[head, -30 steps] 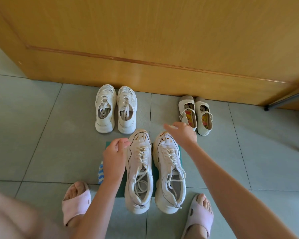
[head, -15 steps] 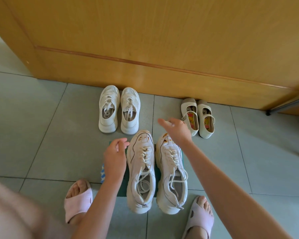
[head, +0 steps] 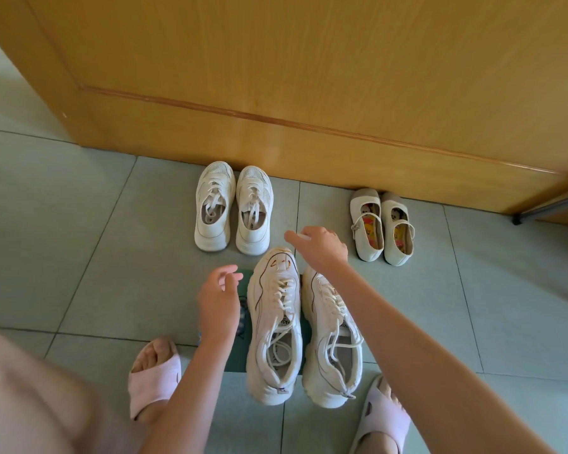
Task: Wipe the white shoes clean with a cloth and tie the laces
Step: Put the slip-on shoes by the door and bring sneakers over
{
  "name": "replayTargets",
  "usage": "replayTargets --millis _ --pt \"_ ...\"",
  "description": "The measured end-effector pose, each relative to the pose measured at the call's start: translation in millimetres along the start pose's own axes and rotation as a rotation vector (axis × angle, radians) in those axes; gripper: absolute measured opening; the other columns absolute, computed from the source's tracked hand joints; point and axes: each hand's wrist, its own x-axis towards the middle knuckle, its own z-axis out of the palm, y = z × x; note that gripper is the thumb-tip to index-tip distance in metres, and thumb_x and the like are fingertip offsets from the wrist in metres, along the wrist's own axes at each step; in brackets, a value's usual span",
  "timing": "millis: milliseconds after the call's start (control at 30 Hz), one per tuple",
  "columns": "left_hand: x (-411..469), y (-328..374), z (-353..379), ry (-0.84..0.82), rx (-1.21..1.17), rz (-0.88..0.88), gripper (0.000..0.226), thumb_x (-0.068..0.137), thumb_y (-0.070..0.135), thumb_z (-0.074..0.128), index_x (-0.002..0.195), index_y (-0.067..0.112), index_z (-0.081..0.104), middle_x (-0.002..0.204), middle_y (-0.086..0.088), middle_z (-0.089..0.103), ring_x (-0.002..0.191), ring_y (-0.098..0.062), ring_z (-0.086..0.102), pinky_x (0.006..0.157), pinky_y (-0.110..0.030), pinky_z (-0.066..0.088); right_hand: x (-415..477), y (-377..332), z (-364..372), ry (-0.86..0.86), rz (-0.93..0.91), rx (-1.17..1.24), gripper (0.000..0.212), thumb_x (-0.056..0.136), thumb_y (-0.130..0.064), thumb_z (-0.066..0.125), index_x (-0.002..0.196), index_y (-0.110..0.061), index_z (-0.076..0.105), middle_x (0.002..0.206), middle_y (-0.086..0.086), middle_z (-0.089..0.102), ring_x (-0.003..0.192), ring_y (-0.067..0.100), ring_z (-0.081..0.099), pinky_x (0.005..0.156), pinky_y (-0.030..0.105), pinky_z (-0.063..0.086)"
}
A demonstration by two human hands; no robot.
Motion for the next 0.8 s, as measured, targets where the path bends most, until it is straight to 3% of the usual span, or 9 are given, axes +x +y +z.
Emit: replayTargets --millis 133,267,333,400,533,633,733,800 --pt "1 -2 -2 0.007 0.006 -0.003 0.024 0.096 0.010 0.038 0.110 0.013 0.058 0.102 0.000 0.066 0.097 -0.013 0.059 0.084 -0.023 0.041 0 6 1 0.079 0.065 0.076 0.038 0.081 -0.046 0.045 0.056 -0.018 0.037 0.055 -0.004 0.036 0.062 0.018 0.039 0.060 0.028 0.027" --pt "5 -6 -6 0.025 0.014 -0.025 0.025 0.096 0.009 0.039 0.111 0.013 0.059 0.107 0.000 0.066 0.097 -0.010 0.059 0.079 -0.017 0.041 0 5 -2 -0.042 0.048 0.157 0.048 0.082 -0.058 0.047 0.056 -0.020 0.034 0.054 -0.006 0.035 0.054 0.012 0.032 0.054 0.026 0.023" --pt "7 -9 -9 0.028 0.026 -0.034 0.026 0.096 0.009 0.039 0.113 0.013 0.058 0.110 0.000 0.066 0.106 -0.014 0.058 0.086 -0.024 0.042 0 2 0 -0.037 0.051 0.069 0.042 0.083 -0.052 0.047 0.057 -0.019 0.038 0.055 -0.006 0.039 0.056 0.014 0.039 0.057 0.026 0.029" --pt "8 -11 -10 0.033 0.044 -0.043 0.027 0.096 0.009 0.039 0.115 0.012 0.058 0.111 0.000 0.066 0.108 -0.015 0.058 0.088 -0.027 0.042 -2 -2 4 0.004 0.031 0.006 0.039 0.083 -0.048 0.046 0.056 -0.020 0.041 0.058 -0.005 0.045 0.065 0.017 0.047 0.070 0.030 0.039" --pt "10 -13 -10 0.039 0.051 -0.042 0.028 0.095 0.007 0.039 0.116 0.010 0.058 0.111 -0.001 0.066 0.108 -0.016 0.058 0.086 -0.027 0.044 -5 -11 8 -0.087 0.005 0.094 0.041 0.084 -0.057 0.043 0.063 -0.022 0.047 0.069 -0.003 0.053 0.086 0.021 0.051 0.086 0.038 0.041" --pt "11 -16 -11 0.038 0.054 -0.032 0.029 0.095 0.007 0.038 0.116 0.011 0.058 0.112 -0.001 0.066 0.108 -0.015 0.058 0.078 -0.021 0.040 -4 -14 10 -0.107 0.004 -0.008 0.038 0.084 -0.053 0.044 0.078 -0.020 0.061 0.078 -0.001 0.061 0.094 0.021 0.052 0.089 0.039 0.036" --pt "10 -16 -12 0.042 0.088 -0.036 0.029 0.095 0.007 0.038 0.117 0.012 0.057 0.113 0.000 0.065 0.103 -0.012 0.055 0.074 -0.019 0.038 -5 -13 10 0.005 0.006 -0.015 0.035 0.083 -0.048 0.044 0.072 -0.019 0.059 0.072 -0.001 0.060 0.090 0.021 0.054 0.086 0.038 0.036" --pt "9 -17 -12 0.046 0.121 -0.039 0.030 0.095 0.007 0.039 0.118 0.013 0.056 0.116 0.000 0.064 0.101 -0.012 0.055 0.080 -0.026 0.044 -5 -10 8 0.003 -0.003 0.054 0.038 0.085 -0.052 0.044 0.067 -0.019 0.054 0.070 -0.003 0.057 0.087 0.021 0.054 0.087 0.038 0.039"
